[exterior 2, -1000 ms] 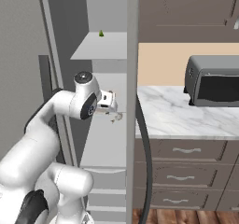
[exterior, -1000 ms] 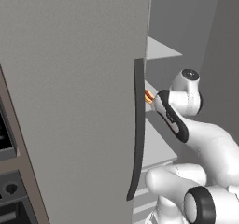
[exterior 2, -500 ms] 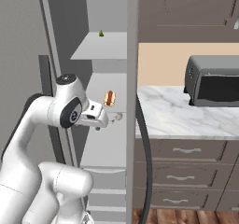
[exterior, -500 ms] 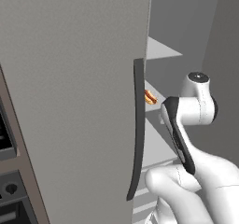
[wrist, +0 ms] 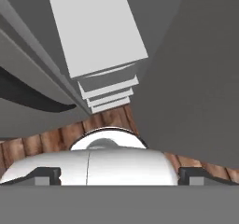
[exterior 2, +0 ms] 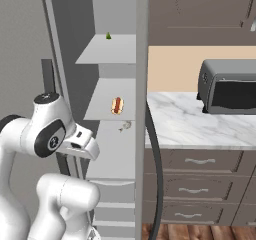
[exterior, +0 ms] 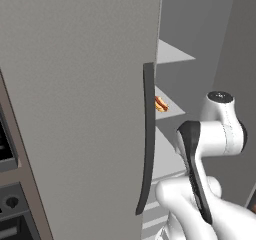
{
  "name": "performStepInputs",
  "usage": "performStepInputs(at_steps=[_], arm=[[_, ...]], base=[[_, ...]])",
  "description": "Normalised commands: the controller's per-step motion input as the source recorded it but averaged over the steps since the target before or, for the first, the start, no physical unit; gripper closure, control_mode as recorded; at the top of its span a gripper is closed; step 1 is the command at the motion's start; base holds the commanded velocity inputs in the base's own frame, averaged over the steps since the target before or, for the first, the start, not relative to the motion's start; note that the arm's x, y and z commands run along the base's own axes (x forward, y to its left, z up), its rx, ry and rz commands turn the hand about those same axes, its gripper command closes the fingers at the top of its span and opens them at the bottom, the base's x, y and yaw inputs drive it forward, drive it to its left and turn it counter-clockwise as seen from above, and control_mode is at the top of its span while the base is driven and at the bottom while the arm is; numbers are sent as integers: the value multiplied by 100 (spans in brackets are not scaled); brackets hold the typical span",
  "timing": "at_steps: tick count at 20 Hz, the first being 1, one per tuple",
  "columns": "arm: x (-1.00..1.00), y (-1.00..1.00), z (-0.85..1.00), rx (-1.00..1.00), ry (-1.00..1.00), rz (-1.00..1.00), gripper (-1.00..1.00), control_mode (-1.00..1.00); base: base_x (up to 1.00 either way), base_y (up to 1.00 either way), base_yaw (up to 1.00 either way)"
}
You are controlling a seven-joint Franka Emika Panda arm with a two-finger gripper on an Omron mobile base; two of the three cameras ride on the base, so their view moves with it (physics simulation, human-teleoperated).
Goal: Store the hot dog in the freezer for long-term storage. Close the freezer door after placing the cooked food.
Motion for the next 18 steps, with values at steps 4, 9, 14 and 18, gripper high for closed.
performStepInputs(at_steps=[4, 9, 14, 18], arm=[[-9, 23, 2, 5, 4, 0, -100, -100], [0, 21, 0, 0, 1, 0, -100, -100], [0, 0, 0, 0, 0, 0, -100, -100], [-6, 0, -1, 0, -2, 3, -100, 100]], base=[[0, 0, 0], [0, 0, 0], [0, 0, 0], [-18, 0, 5]])
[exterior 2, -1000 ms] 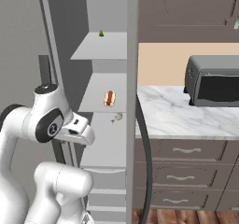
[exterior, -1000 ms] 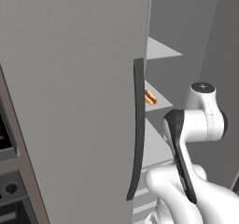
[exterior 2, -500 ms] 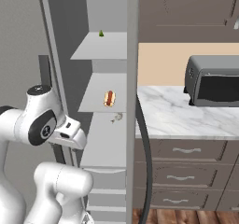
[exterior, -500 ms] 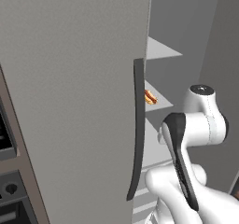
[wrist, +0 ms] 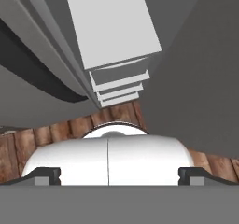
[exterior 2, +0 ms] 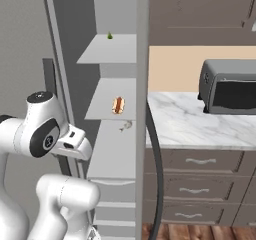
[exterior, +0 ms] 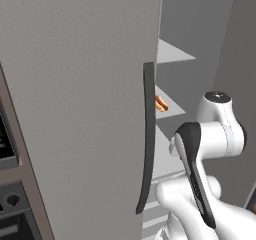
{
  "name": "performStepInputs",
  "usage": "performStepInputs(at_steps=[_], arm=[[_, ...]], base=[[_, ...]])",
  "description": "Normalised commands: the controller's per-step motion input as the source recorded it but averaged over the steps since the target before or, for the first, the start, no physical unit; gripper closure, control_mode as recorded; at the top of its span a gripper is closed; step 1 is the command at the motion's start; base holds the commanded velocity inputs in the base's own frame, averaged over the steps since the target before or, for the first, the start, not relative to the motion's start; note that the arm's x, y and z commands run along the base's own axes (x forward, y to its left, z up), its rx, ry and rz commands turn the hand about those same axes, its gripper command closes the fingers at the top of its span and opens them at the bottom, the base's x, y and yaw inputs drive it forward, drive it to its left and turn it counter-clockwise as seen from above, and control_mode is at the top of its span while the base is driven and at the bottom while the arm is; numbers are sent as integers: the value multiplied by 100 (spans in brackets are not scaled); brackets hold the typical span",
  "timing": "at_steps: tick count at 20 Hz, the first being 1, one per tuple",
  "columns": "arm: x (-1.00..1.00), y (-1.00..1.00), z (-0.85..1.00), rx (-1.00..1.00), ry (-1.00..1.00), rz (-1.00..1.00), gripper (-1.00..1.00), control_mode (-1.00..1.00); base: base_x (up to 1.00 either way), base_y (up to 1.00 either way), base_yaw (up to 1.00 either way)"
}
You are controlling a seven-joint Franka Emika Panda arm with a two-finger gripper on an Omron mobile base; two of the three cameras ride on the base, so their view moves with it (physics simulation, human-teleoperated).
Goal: Store the hot dog in the freezer for long-term storage. Close the freezer door after placing the cooked food.
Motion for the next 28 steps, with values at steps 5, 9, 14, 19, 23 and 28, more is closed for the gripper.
performStepInputs(at_steps=[5, 9, 14, 19, 23, 28], arm=[[0, 0, 0, 0, 0, 0, -100, 100], [0, 0, 0, 0, 0, 0, -100, 100], [0, 0, 0, 0, 0, 0, -100, 100], [0, 0, 0, 0, 0, 0, -100, 100], [0, 0, 0, 0, 0, 0, -100, 100], [0, 0, 0, 0, 0, 0, -100, 100]], base=[[-56, -4, 3], [-53, -8, 0], [-41, -20, 4], [-30, -18, 25], [-3, -26, 32], [-6, -42, 23]])
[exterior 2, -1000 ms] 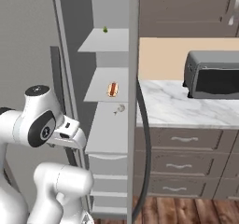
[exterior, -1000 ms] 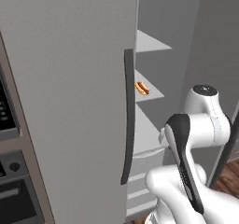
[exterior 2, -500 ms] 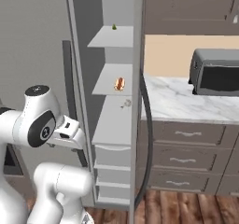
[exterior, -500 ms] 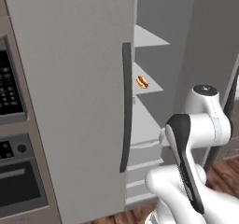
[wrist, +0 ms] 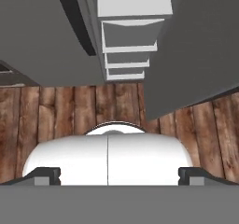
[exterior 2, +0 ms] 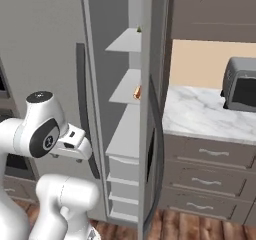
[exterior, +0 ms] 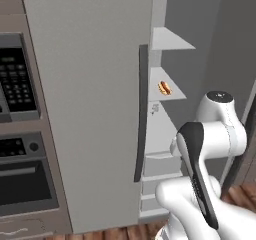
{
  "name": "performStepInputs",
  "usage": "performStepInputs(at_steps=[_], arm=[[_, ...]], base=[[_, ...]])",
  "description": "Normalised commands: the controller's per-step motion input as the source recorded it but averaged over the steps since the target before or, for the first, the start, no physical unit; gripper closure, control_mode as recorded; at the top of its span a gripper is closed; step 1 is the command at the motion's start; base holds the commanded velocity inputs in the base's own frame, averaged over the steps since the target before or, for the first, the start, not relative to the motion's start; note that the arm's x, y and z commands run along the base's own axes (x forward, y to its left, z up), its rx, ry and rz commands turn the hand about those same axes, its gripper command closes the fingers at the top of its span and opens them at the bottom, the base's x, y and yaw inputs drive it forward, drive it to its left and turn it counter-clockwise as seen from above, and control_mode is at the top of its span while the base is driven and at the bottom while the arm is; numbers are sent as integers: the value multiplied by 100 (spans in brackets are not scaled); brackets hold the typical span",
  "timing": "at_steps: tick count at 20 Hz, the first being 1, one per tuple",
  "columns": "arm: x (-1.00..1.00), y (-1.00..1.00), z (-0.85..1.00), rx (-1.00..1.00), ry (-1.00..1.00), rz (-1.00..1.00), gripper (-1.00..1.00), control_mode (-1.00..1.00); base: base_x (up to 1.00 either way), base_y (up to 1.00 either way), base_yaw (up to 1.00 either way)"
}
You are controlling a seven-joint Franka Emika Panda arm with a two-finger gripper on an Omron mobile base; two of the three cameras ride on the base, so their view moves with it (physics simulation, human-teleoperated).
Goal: Store the hot dog in the freezer for long-term storage. Close the freezer door after placing the cooked food.
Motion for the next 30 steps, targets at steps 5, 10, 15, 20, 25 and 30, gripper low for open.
performStepInputs(at_steps=[5, 10, 15, 20, 25, 30], arm=[[0, 0, 0, 0, 0, 0, -100, 100], [0, 0, 0, 0, 0, 0, -100, 100], [0, 0, 0, 0, 0, 0, -100, 100], [0, 0, 0, 0, 0, 0, -100, 100], [0, 0, 0, 0, 0, 0, -100, 100], [0, 0, 0, 0, 0, 0, -100, 100]], base=[[-31, -38, -7], [-50, -7, -18], [-57, 0, -18], [-78, -4, -11], [-8, -5, 0], [3, -33, 1]])
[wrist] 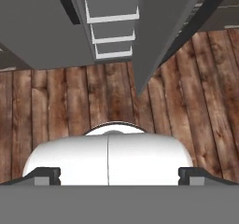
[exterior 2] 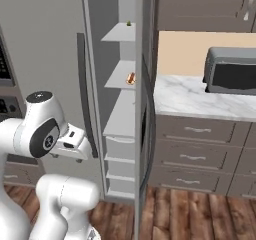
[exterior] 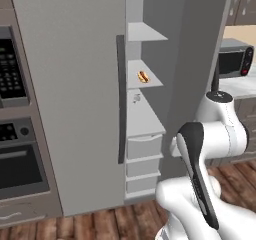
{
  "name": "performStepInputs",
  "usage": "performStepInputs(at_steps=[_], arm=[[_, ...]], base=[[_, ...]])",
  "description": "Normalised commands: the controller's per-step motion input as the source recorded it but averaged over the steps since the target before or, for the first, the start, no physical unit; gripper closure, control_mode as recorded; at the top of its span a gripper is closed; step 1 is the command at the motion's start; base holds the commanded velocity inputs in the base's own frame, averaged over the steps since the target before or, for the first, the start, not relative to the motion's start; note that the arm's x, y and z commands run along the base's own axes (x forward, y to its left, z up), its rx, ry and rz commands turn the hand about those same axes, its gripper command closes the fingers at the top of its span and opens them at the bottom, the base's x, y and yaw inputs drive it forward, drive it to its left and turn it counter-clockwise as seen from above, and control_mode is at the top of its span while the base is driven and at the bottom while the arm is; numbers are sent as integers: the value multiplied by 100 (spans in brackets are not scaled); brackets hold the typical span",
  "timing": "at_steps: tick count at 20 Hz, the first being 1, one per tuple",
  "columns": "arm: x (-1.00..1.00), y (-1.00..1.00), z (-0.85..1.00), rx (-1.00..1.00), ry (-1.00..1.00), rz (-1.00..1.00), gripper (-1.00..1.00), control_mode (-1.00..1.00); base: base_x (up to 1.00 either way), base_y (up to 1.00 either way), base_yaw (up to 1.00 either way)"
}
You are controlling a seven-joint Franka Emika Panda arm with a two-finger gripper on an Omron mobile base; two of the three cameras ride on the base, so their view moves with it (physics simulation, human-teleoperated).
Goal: Store the hot dog in the freezer for long-term storage. Close the freezer door after placing the cooked food.
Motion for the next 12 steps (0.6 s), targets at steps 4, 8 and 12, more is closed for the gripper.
performStepInputs(at_steps=[4, 8, 12], arm=[[0, 0, 0, 0, 0, 0, -100, 100], [0, 0, 0, 0, 0, 0, -100, 100], [0, 0, 0, 0, 0, 0, -100, 100]], base=[[0, -39, 0], [0, -25, 0], [0, 0, 0]])
